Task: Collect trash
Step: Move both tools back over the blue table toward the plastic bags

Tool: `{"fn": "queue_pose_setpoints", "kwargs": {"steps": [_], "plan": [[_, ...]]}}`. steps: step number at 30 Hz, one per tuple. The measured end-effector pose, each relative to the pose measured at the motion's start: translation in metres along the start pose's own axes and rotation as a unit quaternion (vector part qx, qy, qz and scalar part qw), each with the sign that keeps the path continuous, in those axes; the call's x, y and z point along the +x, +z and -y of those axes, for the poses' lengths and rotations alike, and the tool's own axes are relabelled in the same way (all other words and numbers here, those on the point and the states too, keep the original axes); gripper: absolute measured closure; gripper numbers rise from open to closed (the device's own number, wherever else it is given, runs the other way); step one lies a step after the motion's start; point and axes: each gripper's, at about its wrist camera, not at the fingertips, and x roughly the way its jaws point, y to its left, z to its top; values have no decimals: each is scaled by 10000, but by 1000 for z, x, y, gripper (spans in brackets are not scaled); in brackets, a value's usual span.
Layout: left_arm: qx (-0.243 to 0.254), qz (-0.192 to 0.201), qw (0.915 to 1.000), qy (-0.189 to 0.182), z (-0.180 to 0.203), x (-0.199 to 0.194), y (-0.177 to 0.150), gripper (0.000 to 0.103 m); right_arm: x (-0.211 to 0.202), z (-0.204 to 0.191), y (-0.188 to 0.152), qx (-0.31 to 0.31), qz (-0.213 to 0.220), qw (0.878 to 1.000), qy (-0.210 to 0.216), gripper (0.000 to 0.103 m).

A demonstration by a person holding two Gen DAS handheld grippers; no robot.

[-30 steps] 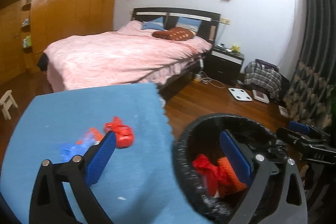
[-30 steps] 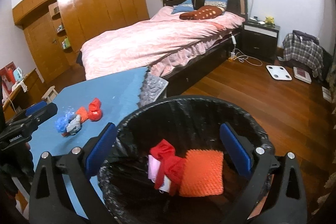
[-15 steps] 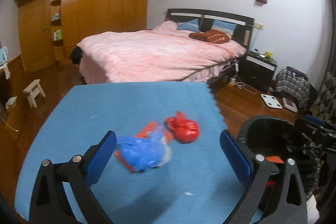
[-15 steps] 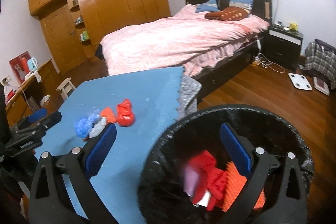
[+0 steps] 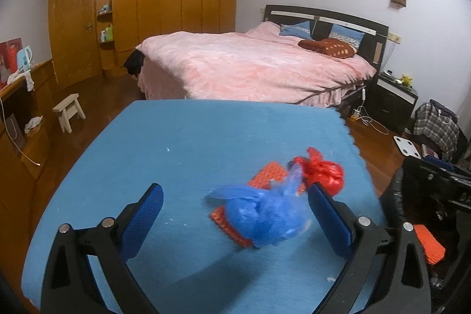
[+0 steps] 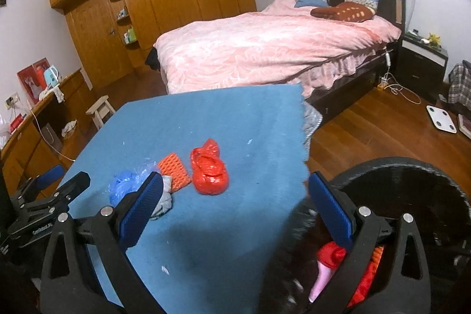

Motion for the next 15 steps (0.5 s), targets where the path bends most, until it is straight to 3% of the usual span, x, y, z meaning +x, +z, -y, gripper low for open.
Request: {"fn": "queue_pose_setpoints", "kwargs": {"steps": [15], "plan": [[-126,-141,9996,205,-27,36,-14,6,77,-28,-10,-174,-442,9988,-122,7]]}}
